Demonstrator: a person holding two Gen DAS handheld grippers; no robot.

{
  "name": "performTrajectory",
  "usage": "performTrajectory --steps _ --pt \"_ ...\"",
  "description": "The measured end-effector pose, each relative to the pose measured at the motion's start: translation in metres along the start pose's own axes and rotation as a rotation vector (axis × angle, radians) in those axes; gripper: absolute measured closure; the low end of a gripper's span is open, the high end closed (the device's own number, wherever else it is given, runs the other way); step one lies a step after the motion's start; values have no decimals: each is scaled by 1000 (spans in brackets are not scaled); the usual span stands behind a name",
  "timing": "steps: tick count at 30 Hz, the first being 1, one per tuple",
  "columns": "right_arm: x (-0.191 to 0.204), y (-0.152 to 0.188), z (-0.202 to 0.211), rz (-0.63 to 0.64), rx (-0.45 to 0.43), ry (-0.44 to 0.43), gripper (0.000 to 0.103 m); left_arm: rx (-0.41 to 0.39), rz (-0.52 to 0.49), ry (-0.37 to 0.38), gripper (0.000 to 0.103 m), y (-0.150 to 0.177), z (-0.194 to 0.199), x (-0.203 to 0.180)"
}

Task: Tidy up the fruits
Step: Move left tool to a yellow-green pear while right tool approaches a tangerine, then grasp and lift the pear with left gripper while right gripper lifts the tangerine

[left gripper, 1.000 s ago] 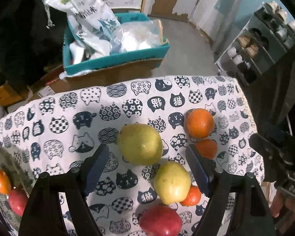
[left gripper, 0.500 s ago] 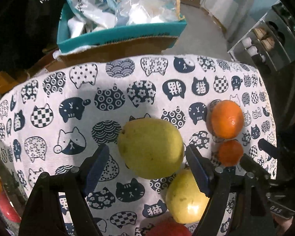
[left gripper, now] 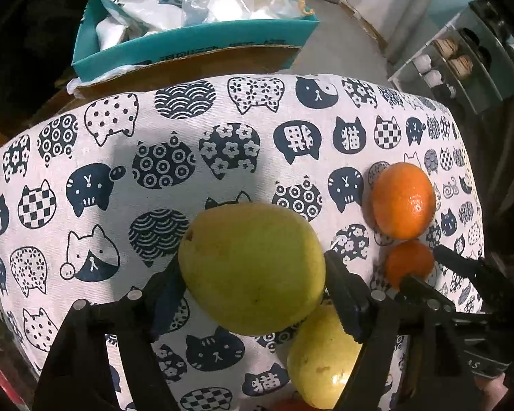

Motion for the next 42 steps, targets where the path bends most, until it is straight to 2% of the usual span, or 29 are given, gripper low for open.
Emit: performTrajectory --steps 6,8,10,13,14,24,42 --pt "3 0 -9 24 13 7 22 -16 -54 -18 25 4 2 -5" --pt "4 0 -12 34 17 12 30 -16 -64 -27 25 6 3 -4" --pt "7 -3 -17 39 20 14 34 -17 -70 -32 25 6 2 -3" --pt "10 -4 -21 54 19 18 47 -19 -84 -38 25 10 5 -2" --pt "14 -6 -22 62 15 13 55 -20 -88 -40 25 11 6 -1" --pt "28 -6 -9 115 -17 41 56 -56 -99 -34 25 23 29 4" --pt "57 -22 96 153 -239 55 56 -261 -186 -15 25 43 128 -12"
Point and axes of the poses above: each gripper's, at about its wrist camera, not at the fingertips, and z roughly against the way its jaws point, x to its left, y to its underside, the point moved 5 cm from there along -z, roughly the way its jaws point, and after that the axes turned 11 degrees about z, right-handed, at the moved point
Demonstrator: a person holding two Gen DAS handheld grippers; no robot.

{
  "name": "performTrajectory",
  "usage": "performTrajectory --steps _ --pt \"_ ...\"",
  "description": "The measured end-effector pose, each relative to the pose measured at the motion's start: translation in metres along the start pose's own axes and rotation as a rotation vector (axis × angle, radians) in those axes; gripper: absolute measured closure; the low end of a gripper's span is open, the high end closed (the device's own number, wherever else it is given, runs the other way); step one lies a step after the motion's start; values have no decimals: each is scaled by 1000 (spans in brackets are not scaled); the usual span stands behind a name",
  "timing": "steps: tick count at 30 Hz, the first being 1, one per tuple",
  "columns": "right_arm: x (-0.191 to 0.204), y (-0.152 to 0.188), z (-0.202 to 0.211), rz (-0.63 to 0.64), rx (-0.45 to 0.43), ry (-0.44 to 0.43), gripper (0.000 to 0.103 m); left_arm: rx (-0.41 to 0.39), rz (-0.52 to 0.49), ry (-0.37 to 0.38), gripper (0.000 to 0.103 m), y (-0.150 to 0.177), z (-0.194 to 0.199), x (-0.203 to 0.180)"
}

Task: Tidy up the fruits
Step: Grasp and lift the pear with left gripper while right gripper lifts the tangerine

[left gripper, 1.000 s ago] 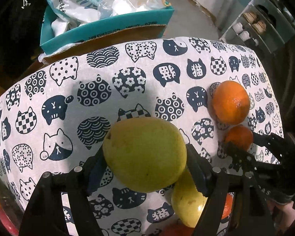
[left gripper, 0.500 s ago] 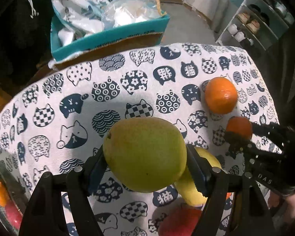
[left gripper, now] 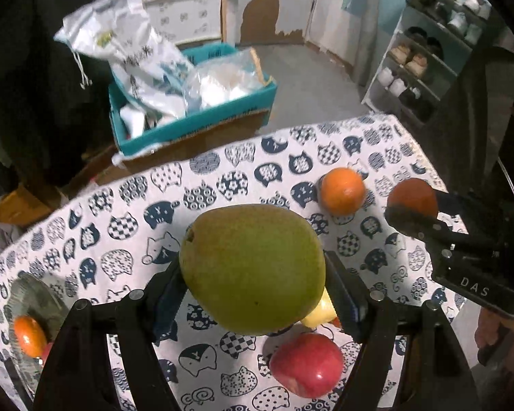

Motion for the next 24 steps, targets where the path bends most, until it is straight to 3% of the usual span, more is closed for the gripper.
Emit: performTrajectory --steps 9,24 --pt "14 -23 50 18 -121 -14 56 -113 -3 24 25 -2 53 -7" --pt "36 -43 103 43 -241 -46 56 -194 -5 44 25 5 106 8"
Point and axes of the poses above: each gripper's, at about its wrist camera, not at the fingertips, and z roughly against the way its jaws point, x to its left, y to its underside, the point moved 5 cm from there along -z, roughly the way its jaws point, and after that the axes turned 11 degrees about z, right-handed, at the moved point
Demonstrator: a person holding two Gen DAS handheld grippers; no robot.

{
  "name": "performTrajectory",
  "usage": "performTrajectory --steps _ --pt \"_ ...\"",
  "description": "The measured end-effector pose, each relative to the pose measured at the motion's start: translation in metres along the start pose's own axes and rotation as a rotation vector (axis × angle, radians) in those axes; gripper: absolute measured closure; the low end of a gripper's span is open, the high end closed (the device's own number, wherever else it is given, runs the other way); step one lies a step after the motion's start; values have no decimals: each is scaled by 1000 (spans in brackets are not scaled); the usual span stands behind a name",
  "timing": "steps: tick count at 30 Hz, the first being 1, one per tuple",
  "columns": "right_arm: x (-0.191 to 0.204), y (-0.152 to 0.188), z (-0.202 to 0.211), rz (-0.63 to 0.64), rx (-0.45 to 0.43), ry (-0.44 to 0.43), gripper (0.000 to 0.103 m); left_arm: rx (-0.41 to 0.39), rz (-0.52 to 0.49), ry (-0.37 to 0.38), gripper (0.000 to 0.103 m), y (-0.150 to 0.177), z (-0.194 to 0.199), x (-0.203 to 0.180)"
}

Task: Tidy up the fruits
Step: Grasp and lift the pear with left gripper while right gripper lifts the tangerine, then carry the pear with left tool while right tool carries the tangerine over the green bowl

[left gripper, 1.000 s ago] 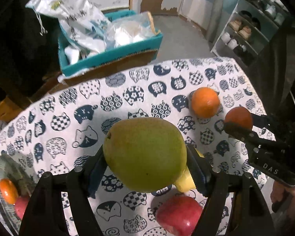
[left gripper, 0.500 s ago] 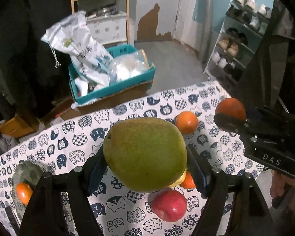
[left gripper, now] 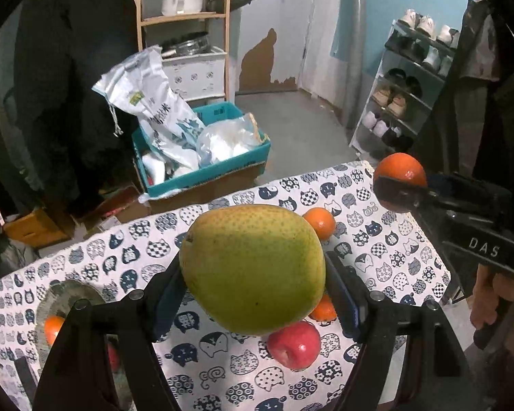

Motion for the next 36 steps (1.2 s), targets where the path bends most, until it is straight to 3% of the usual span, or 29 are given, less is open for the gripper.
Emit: performTrajectory --steps 20,36 --pt "45 -24 8 56 -45 -58 56 -58 41 -33 25 8 41 42" --pt "121 -39 -24 136 -10 -160 56 -59 152 -101 25 32 60 118"
Point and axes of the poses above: each gripper's, at about its wrist camera, not at the fingertips, and z roughly against the way its jaws point, x to its left, y to its underside, the point moved 5 cm from there along -z, roughly the way its jaws point, and after that the axes turned 11 degrees about z, right-handed, at the moved point
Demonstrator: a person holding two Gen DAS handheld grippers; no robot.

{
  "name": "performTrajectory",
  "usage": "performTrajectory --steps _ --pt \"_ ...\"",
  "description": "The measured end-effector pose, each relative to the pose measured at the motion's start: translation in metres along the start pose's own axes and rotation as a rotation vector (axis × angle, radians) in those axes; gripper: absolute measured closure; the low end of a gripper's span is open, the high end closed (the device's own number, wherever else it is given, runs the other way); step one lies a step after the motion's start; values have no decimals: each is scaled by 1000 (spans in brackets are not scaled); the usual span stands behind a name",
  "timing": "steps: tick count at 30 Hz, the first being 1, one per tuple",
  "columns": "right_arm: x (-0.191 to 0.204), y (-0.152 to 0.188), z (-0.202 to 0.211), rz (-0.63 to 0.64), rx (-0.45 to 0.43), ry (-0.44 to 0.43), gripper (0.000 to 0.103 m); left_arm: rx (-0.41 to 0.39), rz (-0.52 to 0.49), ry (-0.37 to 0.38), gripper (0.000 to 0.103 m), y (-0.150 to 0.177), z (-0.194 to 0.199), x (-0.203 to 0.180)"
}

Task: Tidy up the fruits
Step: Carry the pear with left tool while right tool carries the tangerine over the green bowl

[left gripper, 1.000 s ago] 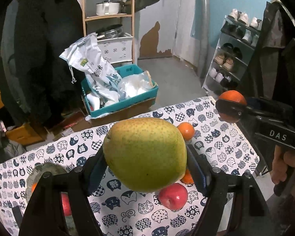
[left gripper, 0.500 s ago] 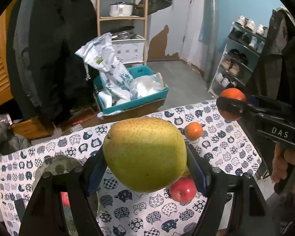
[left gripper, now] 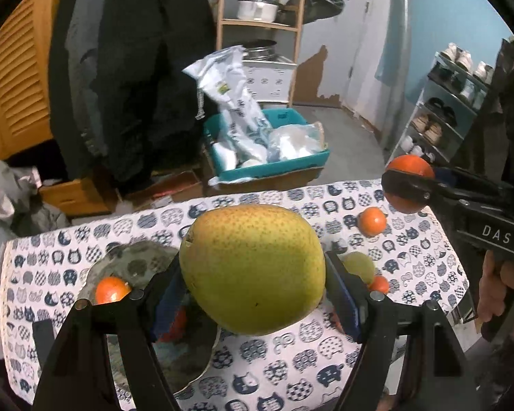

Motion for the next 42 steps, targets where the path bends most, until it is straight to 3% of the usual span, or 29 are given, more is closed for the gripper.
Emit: performTrajectory --steps 22,35,42 --pt "93 -23 -78 70 86 -139 56 8 181 -144 25 30 7 133" --pt "140 -12 -136 128 177 -185 56 96 251 -199 25 66 -20 183" --pt "148 7 -167 141 240 -194 56 188 302 -207 25 87 -46 198"
Point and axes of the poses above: each gripper's, at about its wrist camera, not at the fingertips, and z roughly against the way its jaws point, x to its left, y to its underside, the point moved 5 cm from there along -z, roughly the way its jaws point, and after that the axes turned 11 degrees about z, right-handed, at the moved point
